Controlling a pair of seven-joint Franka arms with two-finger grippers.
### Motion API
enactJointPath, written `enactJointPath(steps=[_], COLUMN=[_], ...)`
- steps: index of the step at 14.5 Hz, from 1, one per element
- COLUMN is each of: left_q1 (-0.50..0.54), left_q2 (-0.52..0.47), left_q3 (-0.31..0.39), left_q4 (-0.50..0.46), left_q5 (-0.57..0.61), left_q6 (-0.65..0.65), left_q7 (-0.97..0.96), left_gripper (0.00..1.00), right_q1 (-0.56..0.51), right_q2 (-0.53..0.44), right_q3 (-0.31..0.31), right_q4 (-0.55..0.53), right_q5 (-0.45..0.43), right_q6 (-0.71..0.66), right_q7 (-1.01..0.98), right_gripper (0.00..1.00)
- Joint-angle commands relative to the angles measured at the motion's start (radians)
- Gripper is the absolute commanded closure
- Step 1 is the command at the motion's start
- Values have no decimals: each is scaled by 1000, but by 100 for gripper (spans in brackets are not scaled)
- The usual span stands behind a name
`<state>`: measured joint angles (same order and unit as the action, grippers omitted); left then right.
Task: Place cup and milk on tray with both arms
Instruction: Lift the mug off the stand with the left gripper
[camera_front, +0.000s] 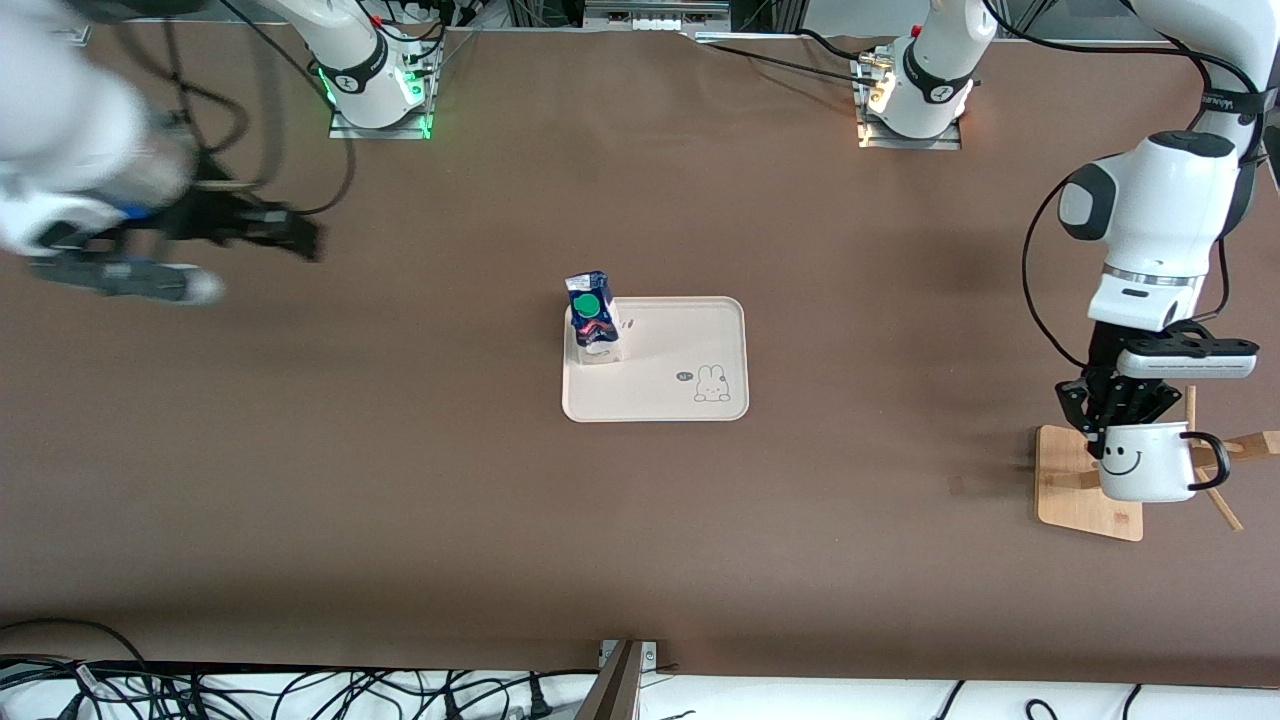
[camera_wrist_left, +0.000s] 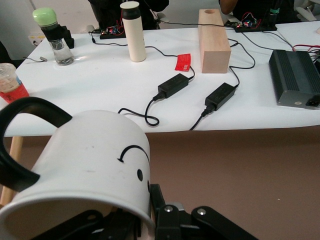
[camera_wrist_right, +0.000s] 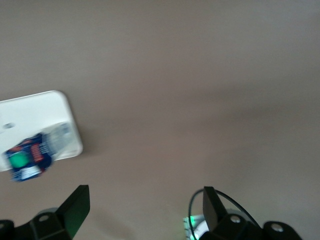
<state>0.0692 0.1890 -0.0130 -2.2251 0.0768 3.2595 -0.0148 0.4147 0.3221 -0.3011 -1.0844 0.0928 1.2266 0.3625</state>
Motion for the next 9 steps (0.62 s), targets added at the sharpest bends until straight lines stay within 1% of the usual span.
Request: enactJointPath(steps=[1,2,3,4,5,6,7,8,9], left_q1=[-31,-58,-96,-138,-172,-207,-236,-267,-299], left_q2=[-58,-77,-88,-89,-89,-89,-88,-82,-69], left_q3=[-4,-5,-7,-7,-7,-7,-7,-8,-9], left_q4=[-25,-22,-15,-4,14,39,79,123,175], left_q5=[14,14,14,12,12,12,11,2,-2], left_q6=[-44,-107,-171,-225,-289,-384,-503,-614,-708], left_q7=[0,1,0,-5,-7,-7,-8,-16,-33], left_gripper=[100,100,100,100,100,100,100,100,100], right_q1=[12,7,-19,-51,-156,-309,-436,-476,-478], right_q2=[5,5,-4,-44,-110,-157,-182,-185,-186], right_q3=[-105,-113,-102,-55,53,191,294,319,320], right_q4=[-5,-12,-37,-98,-185,-248,-285,-292,-295], right_q5=[-7,-39,-76,-93,-94,-85,-70,-35,-30], right_q6=[-16,-7,29,83,150,215,246,243,240], right_q7=[-51,-63,-63,-59,-62,-63,-69,-74,-70], right_gripper=[0,0,0,0,0,0,0,0,0])
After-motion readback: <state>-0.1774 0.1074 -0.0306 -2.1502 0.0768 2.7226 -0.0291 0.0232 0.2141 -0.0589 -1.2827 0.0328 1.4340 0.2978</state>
